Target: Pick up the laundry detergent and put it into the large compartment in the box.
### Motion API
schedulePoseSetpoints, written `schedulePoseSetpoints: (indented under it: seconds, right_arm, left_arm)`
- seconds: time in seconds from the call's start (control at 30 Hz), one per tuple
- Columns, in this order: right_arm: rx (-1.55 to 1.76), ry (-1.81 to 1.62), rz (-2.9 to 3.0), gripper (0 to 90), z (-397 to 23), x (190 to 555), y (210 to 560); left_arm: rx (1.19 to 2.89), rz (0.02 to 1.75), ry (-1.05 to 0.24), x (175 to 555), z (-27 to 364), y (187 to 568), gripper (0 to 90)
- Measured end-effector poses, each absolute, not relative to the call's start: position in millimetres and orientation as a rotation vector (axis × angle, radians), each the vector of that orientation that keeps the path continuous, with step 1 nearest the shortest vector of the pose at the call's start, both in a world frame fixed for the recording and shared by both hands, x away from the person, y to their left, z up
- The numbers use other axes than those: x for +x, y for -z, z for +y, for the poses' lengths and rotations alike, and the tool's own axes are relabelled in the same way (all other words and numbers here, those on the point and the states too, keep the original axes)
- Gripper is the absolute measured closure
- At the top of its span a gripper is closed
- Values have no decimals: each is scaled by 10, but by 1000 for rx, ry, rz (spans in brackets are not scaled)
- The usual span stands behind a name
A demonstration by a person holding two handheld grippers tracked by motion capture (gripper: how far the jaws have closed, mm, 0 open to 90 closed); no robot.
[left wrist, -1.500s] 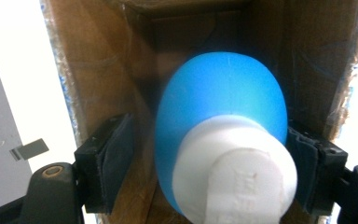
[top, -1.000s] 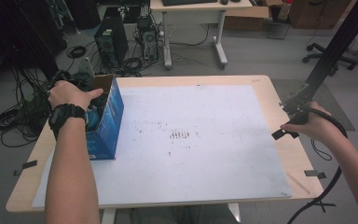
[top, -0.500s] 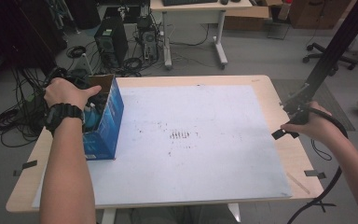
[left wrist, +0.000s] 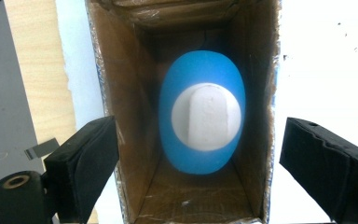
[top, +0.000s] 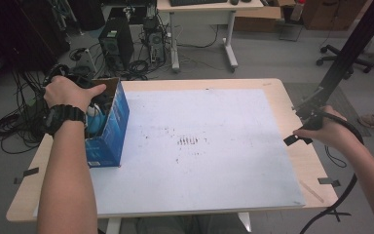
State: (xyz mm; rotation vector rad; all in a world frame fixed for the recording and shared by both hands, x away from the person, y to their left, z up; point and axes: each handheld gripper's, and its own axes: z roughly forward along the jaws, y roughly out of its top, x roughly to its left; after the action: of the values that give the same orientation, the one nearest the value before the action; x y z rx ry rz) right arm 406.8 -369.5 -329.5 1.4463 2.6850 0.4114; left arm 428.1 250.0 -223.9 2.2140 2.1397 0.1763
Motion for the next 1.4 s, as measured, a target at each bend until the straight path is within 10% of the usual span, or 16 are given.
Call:
schedulePoseSetpoints:
  seconds: [1.4]
  right_arm:
    - [1435,-436,2677,207,-3728,4014,3215]
  left_arm:
    - [2326,1890,-245,4200,1773,1758,72]
